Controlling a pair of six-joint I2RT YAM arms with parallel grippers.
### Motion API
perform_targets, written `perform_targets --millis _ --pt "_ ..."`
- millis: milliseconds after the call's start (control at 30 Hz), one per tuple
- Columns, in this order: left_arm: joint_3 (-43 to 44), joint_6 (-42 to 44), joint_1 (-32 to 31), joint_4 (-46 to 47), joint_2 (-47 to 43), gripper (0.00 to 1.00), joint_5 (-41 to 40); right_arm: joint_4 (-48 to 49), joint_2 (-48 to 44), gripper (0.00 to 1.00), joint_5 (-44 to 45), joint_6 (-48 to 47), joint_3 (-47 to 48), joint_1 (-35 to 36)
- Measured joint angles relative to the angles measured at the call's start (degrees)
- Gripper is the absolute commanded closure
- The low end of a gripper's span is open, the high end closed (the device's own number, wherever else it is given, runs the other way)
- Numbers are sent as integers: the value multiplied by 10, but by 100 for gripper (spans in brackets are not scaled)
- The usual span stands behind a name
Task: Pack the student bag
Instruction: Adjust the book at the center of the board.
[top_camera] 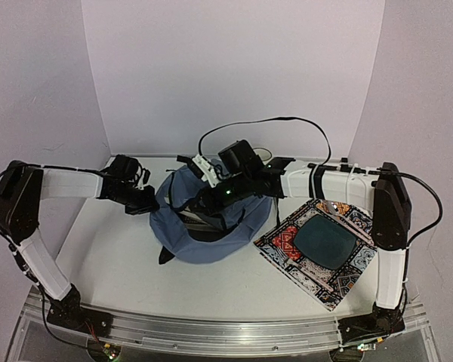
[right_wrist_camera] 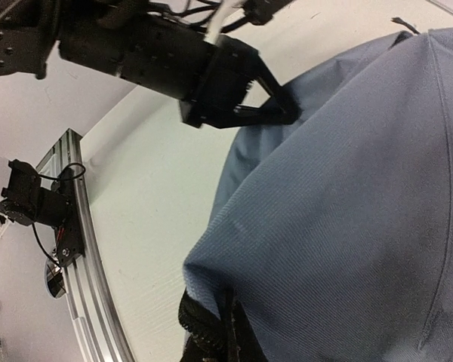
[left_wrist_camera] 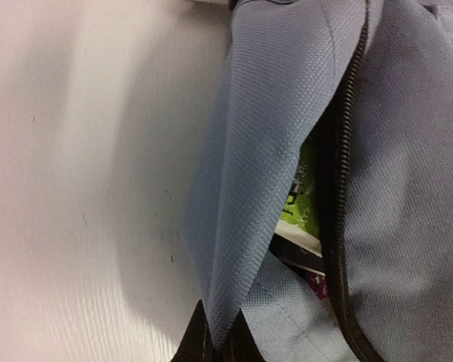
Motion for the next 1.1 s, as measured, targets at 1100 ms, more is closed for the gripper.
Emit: perform_targets --millis 1100 --pt "-392 -281 48 197 -425 73 278 -16 30 99 -27 -4 20 -7"
